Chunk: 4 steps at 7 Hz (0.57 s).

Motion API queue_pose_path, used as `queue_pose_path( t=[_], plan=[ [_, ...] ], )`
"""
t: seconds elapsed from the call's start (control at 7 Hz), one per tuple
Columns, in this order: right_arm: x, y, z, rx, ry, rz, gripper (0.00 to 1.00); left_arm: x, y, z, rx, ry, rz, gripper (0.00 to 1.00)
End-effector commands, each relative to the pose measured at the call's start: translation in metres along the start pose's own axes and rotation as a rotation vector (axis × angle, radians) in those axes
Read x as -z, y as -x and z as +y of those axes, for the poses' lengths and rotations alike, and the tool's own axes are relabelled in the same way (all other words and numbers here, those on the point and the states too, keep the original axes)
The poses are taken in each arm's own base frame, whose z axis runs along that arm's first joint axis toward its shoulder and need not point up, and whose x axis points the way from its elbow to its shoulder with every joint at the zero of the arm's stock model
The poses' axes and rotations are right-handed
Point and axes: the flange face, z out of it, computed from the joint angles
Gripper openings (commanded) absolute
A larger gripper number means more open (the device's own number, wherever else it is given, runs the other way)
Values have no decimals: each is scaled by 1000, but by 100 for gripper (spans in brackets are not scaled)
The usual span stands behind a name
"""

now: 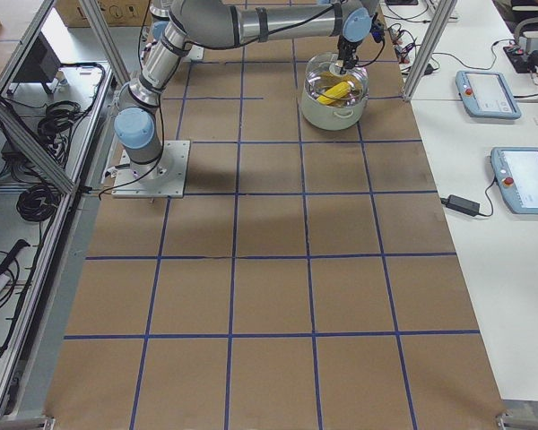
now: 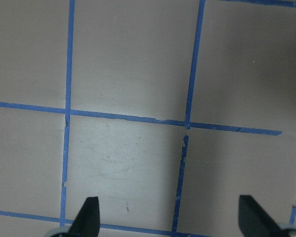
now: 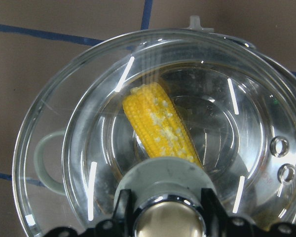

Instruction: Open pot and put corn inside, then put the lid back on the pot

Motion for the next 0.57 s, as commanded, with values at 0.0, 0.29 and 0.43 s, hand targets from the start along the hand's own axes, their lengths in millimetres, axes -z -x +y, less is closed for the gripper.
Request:
queue_pose_path(
  t=[0.0,0.29,0.43],
  plan=[
    [-1,-5,-1,10,0,3,5,-1,0,0,-1,2,0,100],
    [1,-12,-2,12,-2,6,5,2,0,-1,0,-6,-1,100],
    [2,-13,-2,22,-4,7,5,0,0,0,-1,-1,-1,100]
  ],
)
